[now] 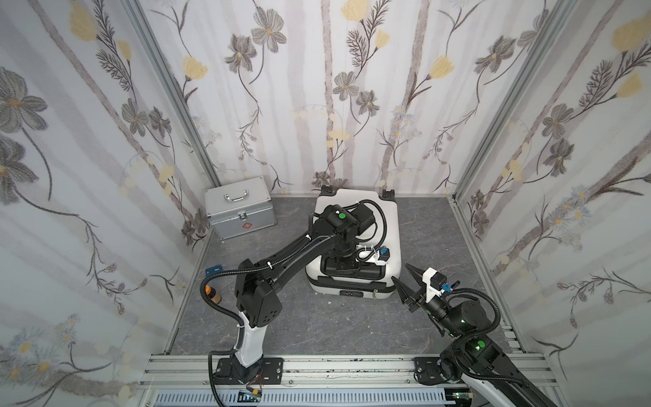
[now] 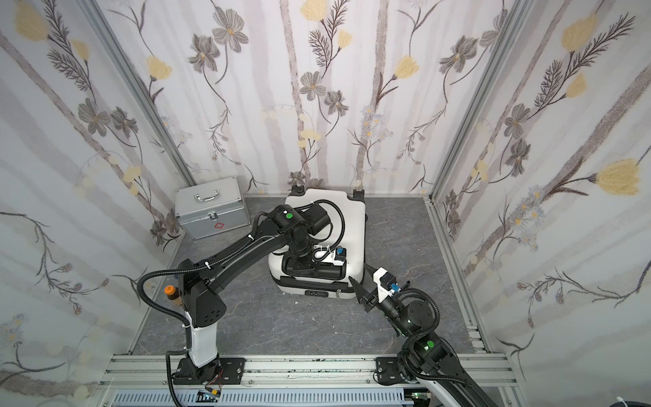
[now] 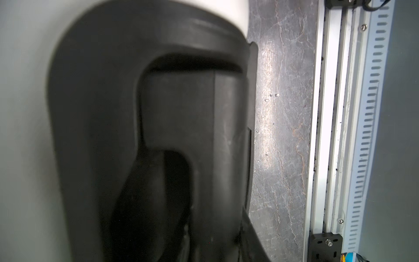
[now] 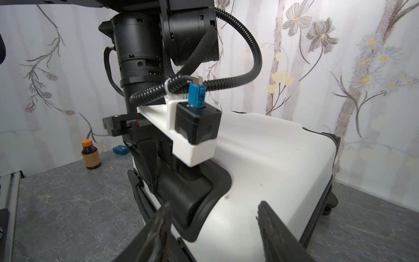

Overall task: Open the suitcase zippers
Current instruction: Pick up the suitcase from the center of the board, then unzip the zipper on the suitcase.

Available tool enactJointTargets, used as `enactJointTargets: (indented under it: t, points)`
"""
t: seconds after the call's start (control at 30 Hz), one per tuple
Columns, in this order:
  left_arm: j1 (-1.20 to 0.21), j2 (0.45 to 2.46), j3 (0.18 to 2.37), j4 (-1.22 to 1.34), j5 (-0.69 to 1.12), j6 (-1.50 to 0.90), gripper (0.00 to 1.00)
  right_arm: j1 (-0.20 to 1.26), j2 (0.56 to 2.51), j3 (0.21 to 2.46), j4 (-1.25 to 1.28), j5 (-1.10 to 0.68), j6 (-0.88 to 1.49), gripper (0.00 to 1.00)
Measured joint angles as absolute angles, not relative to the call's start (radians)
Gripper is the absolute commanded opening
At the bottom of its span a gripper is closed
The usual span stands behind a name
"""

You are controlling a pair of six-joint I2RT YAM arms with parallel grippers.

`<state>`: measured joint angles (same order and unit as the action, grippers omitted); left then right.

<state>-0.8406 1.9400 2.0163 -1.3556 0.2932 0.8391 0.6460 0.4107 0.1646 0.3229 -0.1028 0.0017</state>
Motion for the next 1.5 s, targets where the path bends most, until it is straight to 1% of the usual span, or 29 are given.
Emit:
enactJointTargets:
  t: [0.2, 0.37, 0.47, 0.6, 0.73, 0.8, 1.07, 1.5]
  points:
    - [-0.796, 1.850, 1.998, -1.300, 0.335, 0.693, 0.09, 0.646, 0.403, 0.140, 0.310, -0.104, 0.011, 0.57]
    - [-0.787, 1.815, 2.001, -1.311, 0.334, 0.560, 0.09, 0.646, 0.510, 0.126, 0.317, -0.138, 0.020, 0.52]
    - [-0.786, 1.815, 2.016, -1.312, 0.324, 0.509, 0.09, 0.655, 0.599, 0.136, 0.316, -0.128, 0.023, 0.51]
    - [-0.786, 1.821, 2.038, -1.309, 0.319, 0.480, 0.09, 0.701, 0.724, 0.189, 0.326, -0.072, 0.020, 0.51]
    - [-0.786, 1.832, 2.057, -1.303, 0.318, 0.458, 0.09, 0.794, 0.828, 0.228, 0.340, 0.020, -0.009, 0.51]
    - [-0.786, 1.835, 2.061, -1.298, 0.318, 0.451, 0.09, 0.817, 0.864, 0.241, 0.342, 0.056, -0.012, 0.51]
    - [-0.787, 1.838, 2.066, -1.289, 0.326, 0.436, 0.09, 0.845, 0.948, 0.267, 0.396, 0.235, -0.007, 0.48]
    - [-0.787, 1.845, 2.068, -1.277, 0.324, 0.420, 0.10, 0.863, 1.072, 0.361, 0.382, 0.329, -0.031, 0.45]
